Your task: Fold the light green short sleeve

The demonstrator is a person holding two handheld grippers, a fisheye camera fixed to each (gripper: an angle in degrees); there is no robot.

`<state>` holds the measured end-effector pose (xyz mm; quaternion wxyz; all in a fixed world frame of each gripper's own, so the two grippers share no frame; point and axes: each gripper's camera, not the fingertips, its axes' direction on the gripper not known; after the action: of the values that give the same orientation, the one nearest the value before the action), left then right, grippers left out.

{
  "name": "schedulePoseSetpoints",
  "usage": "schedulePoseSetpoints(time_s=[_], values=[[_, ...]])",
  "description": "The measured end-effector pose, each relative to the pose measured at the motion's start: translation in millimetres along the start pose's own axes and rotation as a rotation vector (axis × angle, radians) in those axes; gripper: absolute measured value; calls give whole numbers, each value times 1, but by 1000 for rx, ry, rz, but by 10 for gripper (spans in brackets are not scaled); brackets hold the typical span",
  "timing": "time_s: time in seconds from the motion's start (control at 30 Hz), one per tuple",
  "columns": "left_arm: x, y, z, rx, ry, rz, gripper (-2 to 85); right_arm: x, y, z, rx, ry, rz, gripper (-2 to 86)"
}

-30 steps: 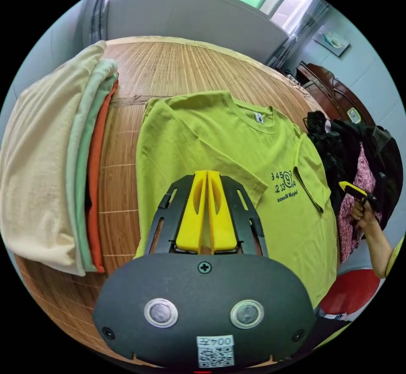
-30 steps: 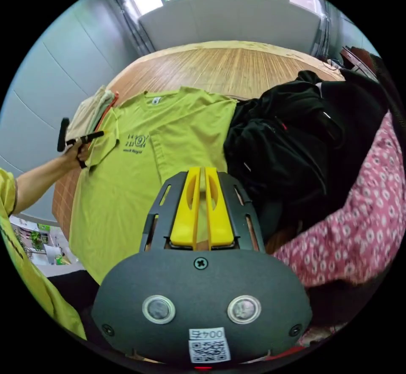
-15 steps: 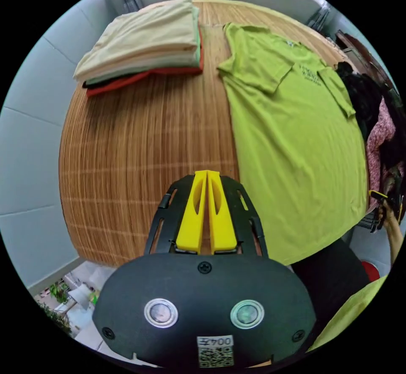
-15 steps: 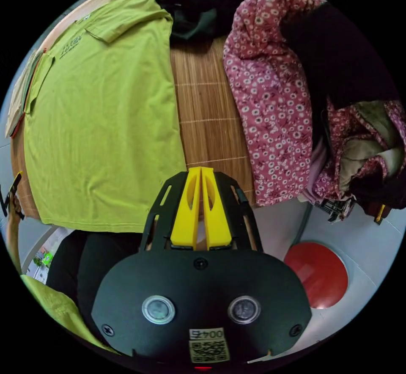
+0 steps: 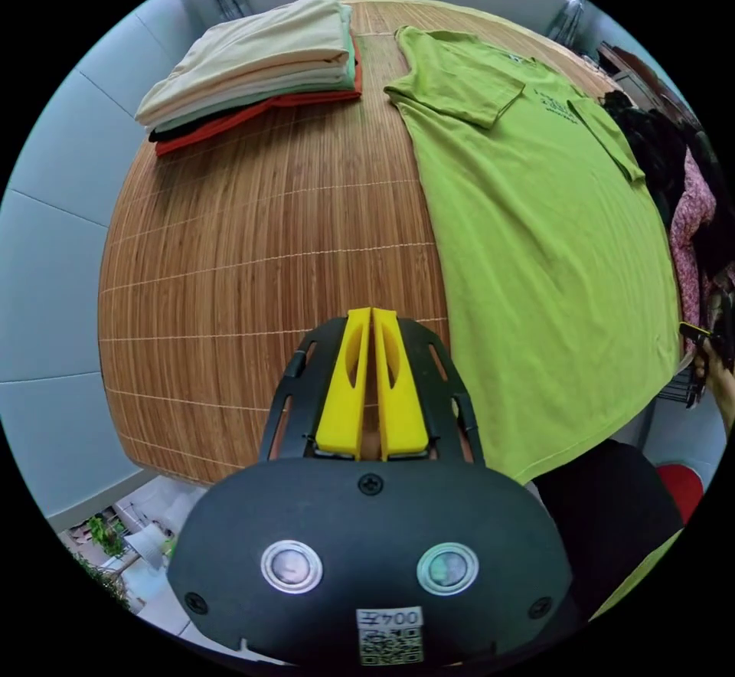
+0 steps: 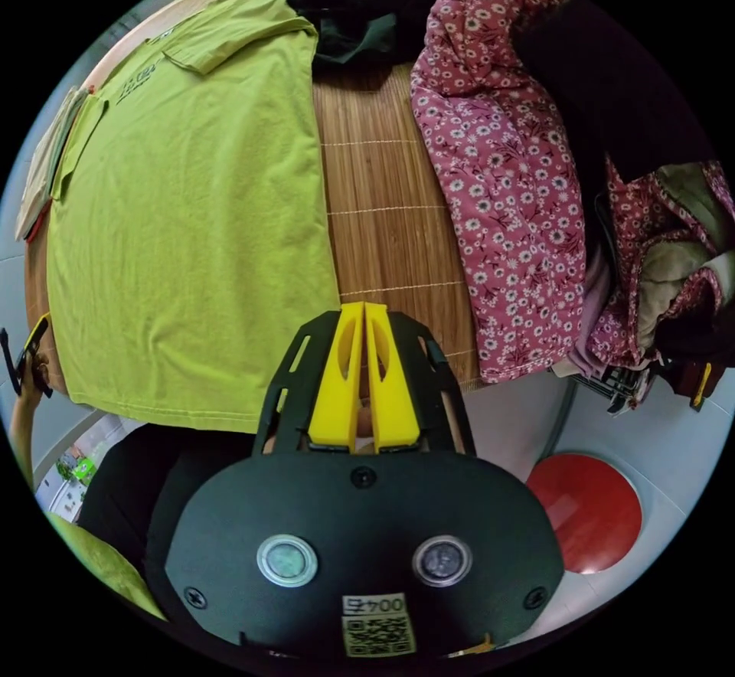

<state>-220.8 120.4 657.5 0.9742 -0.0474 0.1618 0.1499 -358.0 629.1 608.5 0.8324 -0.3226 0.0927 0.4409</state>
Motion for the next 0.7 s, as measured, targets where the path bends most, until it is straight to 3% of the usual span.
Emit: schedulePoseSetpoints(time_s=[0.13, 0.23, 0.37, 0.53, 0.7], values=[[-29, 6, -2, -49, 132, -54, 7, 4, 3, -5, 37, 54, -14, -3], [-64, 27, -16, 0, 328, -193, 15, 10, 17, -32, 117, -86, 13, 12], [-76, 73, -33, -32, 360, -122, 54, 12, 53, -48, 158, -347, 30, 97], [-64, 142, -15, -208, 479, -32, 89, 25, 91, -20, 86, -510, 149, 104], [-54, 165, -4, -187, 490, -44, 95, 55, 117, 12, 44, -661, 334, 89]])
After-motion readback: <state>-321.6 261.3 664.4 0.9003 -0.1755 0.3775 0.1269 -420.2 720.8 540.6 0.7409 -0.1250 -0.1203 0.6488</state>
